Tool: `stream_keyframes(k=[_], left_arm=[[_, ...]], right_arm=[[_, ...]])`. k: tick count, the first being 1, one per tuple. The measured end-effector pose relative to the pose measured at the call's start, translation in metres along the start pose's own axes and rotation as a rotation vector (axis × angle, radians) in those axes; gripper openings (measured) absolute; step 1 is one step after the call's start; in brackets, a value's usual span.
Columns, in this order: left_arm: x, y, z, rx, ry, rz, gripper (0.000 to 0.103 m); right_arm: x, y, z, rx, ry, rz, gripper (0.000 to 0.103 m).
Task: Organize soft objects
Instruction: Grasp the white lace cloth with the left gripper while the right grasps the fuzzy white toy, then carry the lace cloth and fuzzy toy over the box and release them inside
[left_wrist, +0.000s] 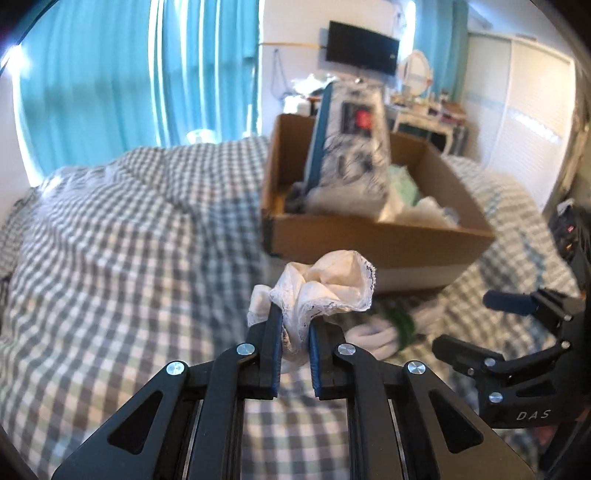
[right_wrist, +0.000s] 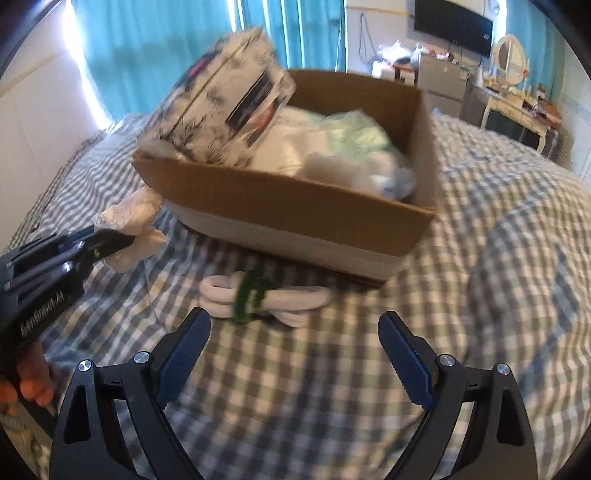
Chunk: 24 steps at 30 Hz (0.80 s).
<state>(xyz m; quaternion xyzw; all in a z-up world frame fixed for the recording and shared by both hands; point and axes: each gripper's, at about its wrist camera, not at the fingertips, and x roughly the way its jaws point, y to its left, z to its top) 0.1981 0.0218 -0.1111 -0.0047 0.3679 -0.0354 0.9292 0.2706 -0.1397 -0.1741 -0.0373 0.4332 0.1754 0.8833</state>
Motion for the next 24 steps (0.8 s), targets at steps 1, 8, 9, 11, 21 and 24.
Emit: stream_keyframes(k=[1,8,9,11,21,24], left_arm=[[0.002,0.004,-0.004,0.002,0.015,0.007,0.012],[0.023,0.007,-0.009,-0.017,0.079,0.047,0.012],[0.026,0.007,-0.010,-0.017,0.088,0.047,0.012],[0.028,0.008,-0.011,-0.019,0.093,0.047,0.012],[0.010,-0.007,-0.014,-0.026,0.101,0.013,0.012],[-0.007,-0.013,-0.012,-0.018,0.083,0.017,0.012]], right_arm=[[0.008,0.003,0.004,0.004,0.019,-0.007,0.093],[0.058,0.004,0.016,0.078,0.112,0.008,0.077],[0.064,0.005,0.014,0.076,0.121,0.018,0.072],[0.067,0.007,0.008,0.059,0.111,0.016,0.069],[0.027,0.022,-0.004,-0.040,-0.009,-0.024,0.036],[0.012,0.033,-0.011,-0.086,-0.037,-0.031,0.035]])
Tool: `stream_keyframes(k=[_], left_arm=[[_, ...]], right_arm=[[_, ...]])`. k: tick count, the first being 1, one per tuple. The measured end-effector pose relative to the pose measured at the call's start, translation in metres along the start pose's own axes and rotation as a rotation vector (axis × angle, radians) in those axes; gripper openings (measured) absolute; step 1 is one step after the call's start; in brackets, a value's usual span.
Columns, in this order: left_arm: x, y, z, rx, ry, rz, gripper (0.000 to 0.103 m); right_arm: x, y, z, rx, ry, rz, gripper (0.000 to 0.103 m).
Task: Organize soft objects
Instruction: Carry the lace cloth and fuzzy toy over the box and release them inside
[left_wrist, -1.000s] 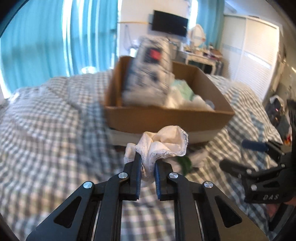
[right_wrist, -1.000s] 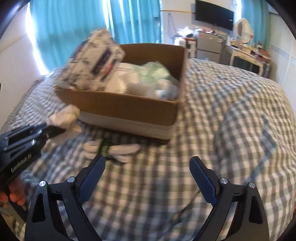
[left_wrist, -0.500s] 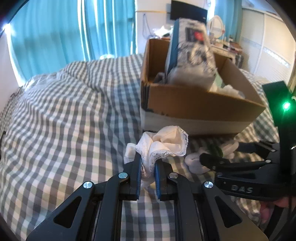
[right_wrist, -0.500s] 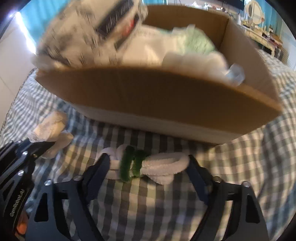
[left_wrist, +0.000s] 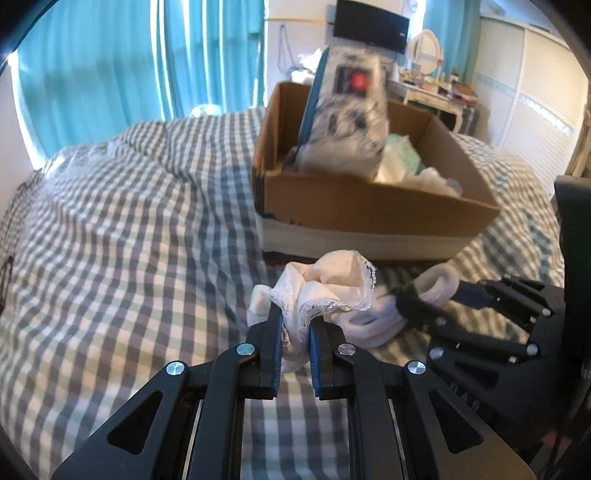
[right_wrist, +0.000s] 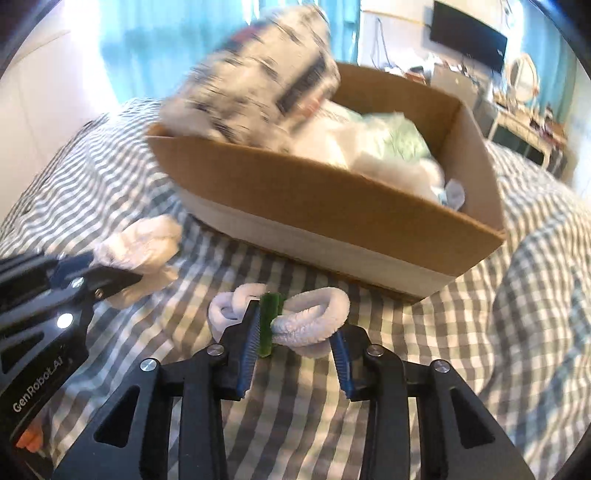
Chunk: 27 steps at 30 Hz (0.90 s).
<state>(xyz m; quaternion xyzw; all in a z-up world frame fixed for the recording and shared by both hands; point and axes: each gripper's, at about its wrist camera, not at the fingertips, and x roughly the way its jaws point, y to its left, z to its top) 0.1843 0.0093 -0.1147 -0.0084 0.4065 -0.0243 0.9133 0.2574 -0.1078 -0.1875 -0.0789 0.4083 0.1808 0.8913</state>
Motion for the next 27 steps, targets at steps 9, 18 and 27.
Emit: stream_keyframes(k=[9,18,27], left_arm=[[-0.057,-0.008,0.005,-0.020,-0.062,-0.013,0.012],[-0.088,-0.037,0.034,0.030,-0.133,-0.058,0.012],[-0.072,-0.067,0.087,0.077,-0.172,-0.081,0.012]], right_arm=[[-0.067,-0.002,-0.013,-0.048,-0.095,-0.009,0.035],[-0.144,-0.027,0.020,-0.078,-0.229,-0.046,0.035],[-0.173,-0.071,0.064,-0.085,-0.322,-0.113,0.035]])
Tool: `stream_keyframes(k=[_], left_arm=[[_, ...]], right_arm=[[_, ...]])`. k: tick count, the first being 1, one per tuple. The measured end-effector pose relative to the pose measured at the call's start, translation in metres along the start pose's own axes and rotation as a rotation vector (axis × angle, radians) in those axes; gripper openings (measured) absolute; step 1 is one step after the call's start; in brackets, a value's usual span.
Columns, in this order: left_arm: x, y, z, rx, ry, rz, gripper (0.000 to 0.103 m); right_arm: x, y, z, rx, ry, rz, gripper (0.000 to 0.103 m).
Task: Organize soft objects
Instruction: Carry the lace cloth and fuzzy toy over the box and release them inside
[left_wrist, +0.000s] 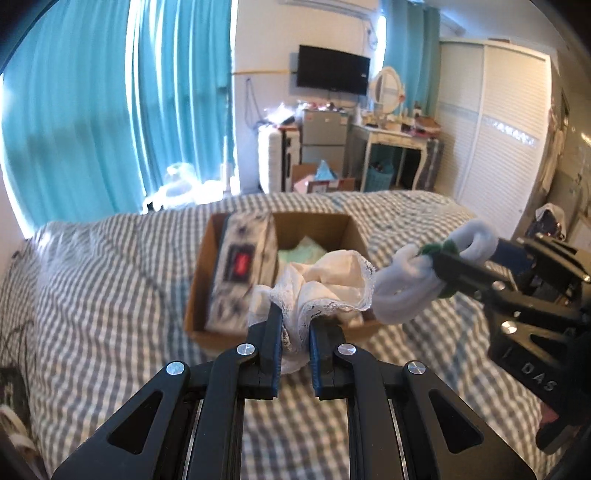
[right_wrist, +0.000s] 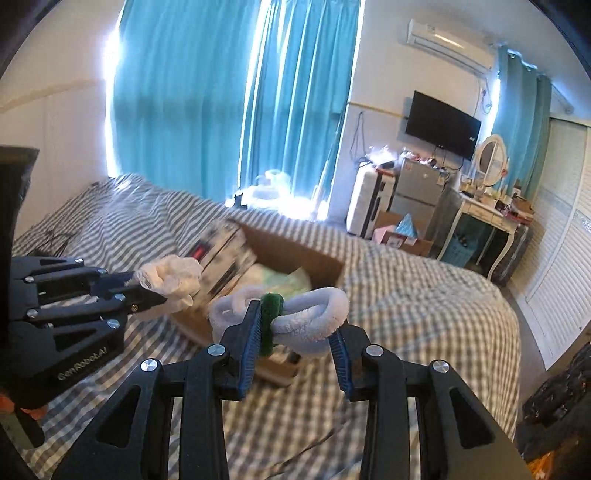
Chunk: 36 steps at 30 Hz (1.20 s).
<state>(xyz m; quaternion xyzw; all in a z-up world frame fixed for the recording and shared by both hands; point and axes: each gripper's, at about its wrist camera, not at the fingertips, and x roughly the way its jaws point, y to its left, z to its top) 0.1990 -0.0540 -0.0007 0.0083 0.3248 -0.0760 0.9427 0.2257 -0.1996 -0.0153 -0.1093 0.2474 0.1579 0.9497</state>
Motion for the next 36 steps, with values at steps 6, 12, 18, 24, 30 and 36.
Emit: stream_keyframes(k=[6,12,18,24,30,36], left_arm=[[0.049,-0.010,0.023,0.009,0.029,-0.015,0.012],[0.099,-0.016,0.039,0.011,0.071,-0.012,0.012],[0.144,-0.016,0.038,0.034,0.121,0.036,0.013],[0.150,-0.018,0.035,0.060,0.151,0.041,0.032],[0.112,-0.008,0.047,0.027,0.040,0.032,0.068],[0.076,0.012,0.065,-0.013,-0.030,0.030,0.068]], right_arm=[[0.025,-0.036,0.017,0.019,-0.012,-0.038,0.035],[0.057,-0.062,0.021,0.060,-0.005,-0.032,0.035],[0.085,-0.072,0.012,0.077,0.015,-0.004,0.035],[0.101,-0.080,0.010,0.091,0.023,0.003,0.035],[0.095,-0.085,0.019,0.109,0.004,-0.002,0.036],[0.092,-0.082,0.034,0.120,-0.011,0.019,0.036]])
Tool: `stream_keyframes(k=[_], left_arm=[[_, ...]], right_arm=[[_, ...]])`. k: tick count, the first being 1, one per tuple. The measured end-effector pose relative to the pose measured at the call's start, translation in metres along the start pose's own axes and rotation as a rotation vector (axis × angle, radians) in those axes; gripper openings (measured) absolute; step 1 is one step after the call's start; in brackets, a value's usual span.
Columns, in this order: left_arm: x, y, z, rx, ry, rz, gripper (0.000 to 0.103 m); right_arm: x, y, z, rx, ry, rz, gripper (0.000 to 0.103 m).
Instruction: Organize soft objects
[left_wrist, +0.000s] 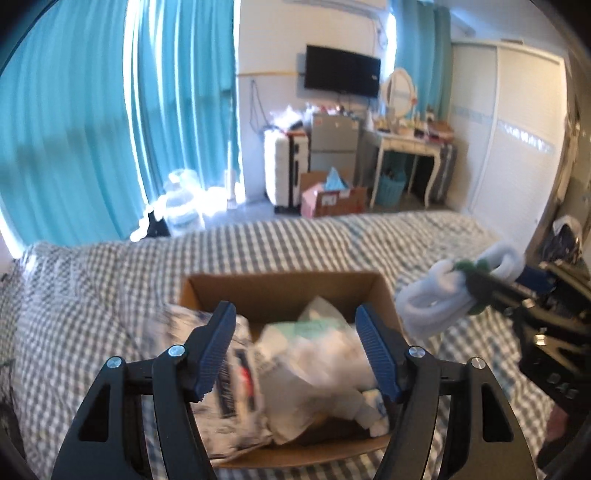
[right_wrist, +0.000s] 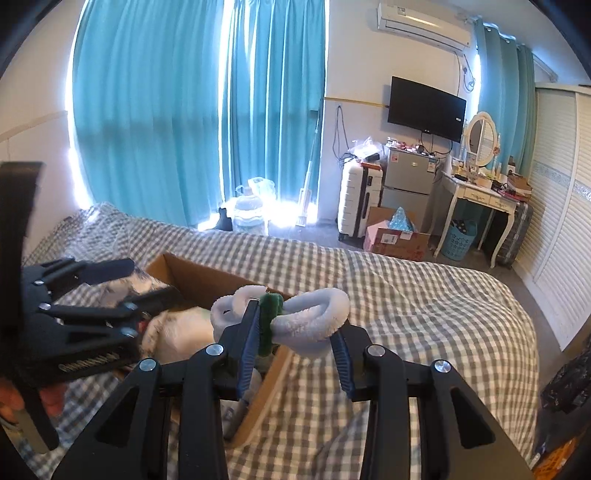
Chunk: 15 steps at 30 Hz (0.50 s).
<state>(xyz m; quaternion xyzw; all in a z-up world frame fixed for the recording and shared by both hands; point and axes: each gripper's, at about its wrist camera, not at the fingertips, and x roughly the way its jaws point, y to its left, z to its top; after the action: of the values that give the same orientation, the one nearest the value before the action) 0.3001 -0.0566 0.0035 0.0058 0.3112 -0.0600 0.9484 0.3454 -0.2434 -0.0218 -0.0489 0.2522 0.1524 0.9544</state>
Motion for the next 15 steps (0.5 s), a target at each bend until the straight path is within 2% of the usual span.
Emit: stream_keyframes(k=[7,11,13,14,15], left_arm=[[-0.014,0.028,0.010,-0.026,-0.040,0.030,0.068],[-0.016,0.039,0.007,-0.014,-0.039,0.051,0.068],[-0.016,0.043,0.004,-0.005,-0.043,0.065,0.069],[-0.016,0.045,0.003,-0.002,-0.046,0.071,0.069],[-0.016,0.048,0.002,-0.001,-0.049,0.077,0.068]], right_arm=[[0.043,0.028,0.016,0.036,0.045,0.095,0.038],[0.081,0.042,0.018,0.056,0.079,0.119,0.045],[0.097,0.045,0.016,0.062,0.099,0.107,0.064],[0.102,0.046,0.014,0.064,0.101,0.076,0.077],[0.101,0.045,0.011,0.069,0.094,0.060,0.079]])
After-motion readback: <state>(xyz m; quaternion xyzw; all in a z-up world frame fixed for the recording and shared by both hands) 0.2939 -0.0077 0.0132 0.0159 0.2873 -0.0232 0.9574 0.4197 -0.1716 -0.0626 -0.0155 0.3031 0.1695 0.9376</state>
